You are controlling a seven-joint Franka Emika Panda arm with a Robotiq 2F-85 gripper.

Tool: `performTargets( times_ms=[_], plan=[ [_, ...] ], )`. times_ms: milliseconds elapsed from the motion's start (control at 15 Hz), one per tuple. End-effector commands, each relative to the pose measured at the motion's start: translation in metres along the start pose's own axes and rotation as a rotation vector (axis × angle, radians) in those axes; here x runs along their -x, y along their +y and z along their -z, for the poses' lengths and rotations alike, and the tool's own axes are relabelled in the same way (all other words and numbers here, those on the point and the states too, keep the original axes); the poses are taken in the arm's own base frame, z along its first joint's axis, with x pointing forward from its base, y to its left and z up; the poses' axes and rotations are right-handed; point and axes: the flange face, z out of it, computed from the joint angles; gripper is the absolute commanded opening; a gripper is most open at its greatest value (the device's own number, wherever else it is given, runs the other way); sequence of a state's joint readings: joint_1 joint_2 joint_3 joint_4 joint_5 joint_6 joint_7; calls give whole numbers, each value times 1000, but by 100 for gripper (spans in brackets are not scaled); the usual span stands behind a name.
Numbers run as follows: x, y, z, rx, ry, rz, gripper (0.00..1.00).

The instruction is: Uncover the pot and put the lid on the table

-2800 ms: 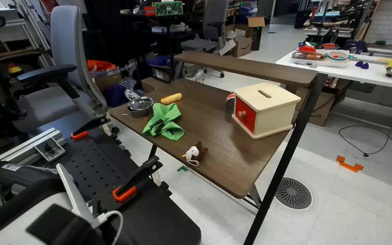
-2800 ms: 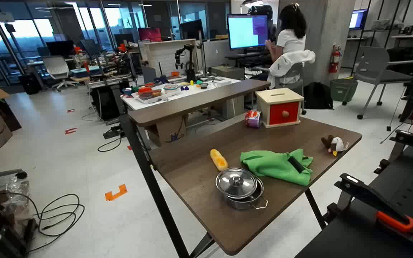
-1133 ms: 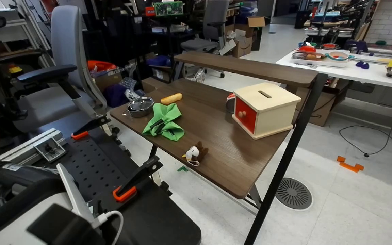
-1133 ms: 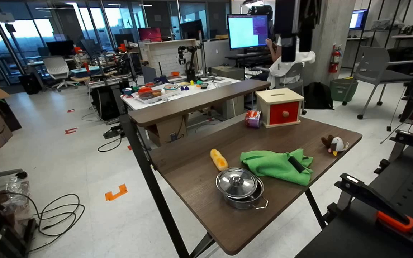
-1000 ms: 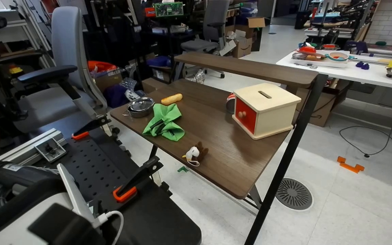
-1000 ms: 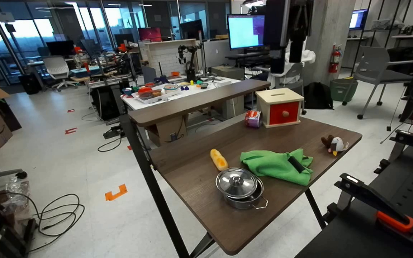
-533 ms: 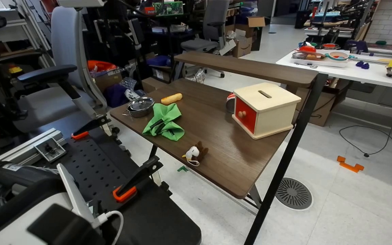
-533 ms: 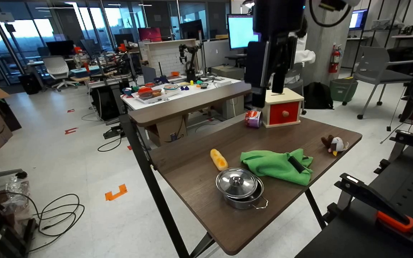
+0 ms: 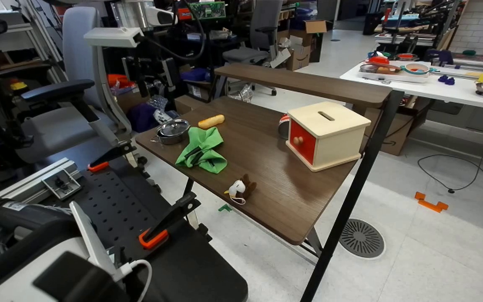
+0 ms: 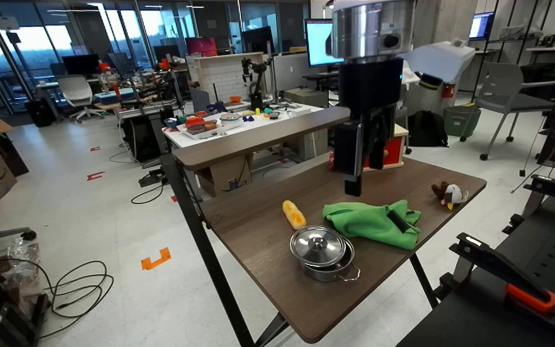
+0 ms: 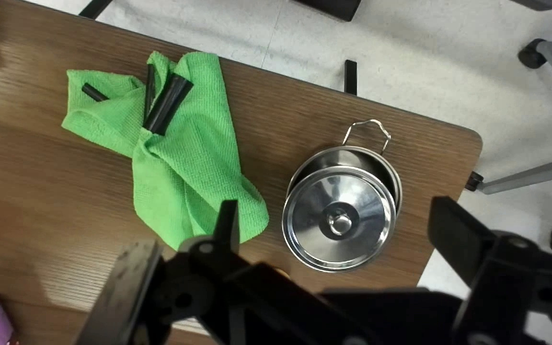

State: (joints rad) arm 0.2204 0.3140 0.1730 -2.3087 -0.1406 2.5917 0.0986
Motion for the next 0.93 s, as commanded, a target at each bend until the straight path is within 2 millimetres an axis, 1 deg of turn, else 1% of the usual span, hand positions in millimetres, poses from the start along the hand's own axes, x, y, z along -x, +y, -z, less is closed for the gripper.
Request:
performTargets(
  times_ms=[0,400,867],
  plan=[
    [-18,-4,-23,33,26,1,100],
    [-43,-12,-53,66,28,-8,100],
    [-58,-30,-79,68,7,19,100]
  ],
)
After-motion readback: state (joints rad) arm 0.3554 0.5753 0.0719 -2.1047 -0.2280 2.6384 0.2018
